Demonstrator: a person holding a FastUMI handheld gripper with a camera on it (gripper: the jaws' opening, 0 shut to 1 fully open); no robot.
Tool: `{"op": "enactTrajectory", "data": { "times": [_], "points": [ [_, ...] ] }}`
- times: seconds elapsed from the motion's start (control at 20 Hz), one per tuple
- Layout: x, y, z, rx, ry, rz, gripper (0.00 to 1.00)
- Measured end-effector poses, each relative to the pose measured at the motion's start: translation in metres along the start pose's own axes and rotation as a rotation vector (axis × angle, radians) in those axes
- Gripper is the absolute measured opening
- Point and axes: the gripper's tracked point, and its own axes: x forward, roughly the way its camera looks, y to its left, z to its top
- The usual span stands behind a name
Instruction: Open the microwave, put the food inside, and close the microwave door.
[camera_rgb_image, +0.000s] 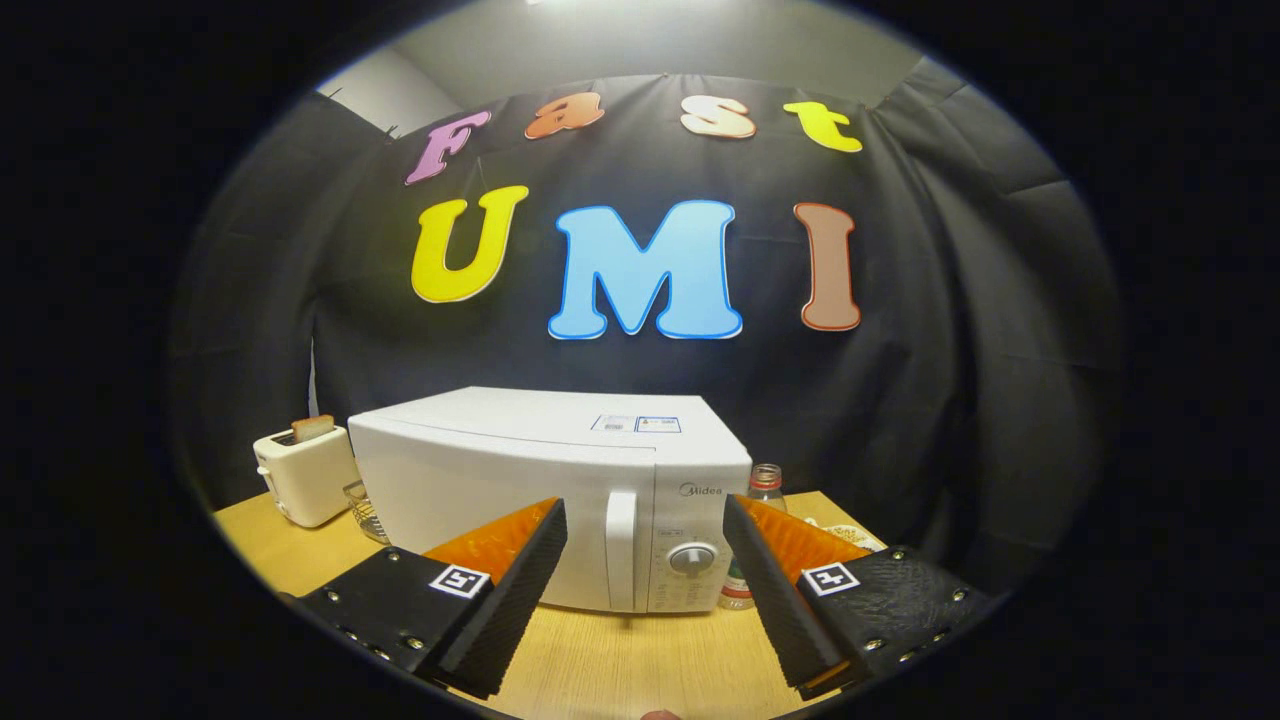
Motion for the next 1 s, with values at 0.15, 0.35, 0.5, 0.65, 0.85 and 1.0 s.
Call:
{"op": "enactTrajectory", "data": {
  "times": [0.15, 0.35, 0.5, 0.65, 0.85, 1.0],
  "points": [
    [0.020, 0.006, -0.018, -0.021, 0.036, 0.013, 0.98],
    [0.044, 0.012, -0.041, -0.022, 0.092, 0.019, 0.98],
    [0.057, 0.015, -0.057, -0.019, 0.133, 0.017, 0.98],
    [0.067, 0.016, -0.067, -0.025, 0.158, 0.014, 0.70],
    [0.075, 0.016, -0.073, -0.037, 0.178, 0.004, 0.44],
    [0.080, 0.016, -0.073, -0.019, 0.188, -0.001, 0.30]
  ]
}}
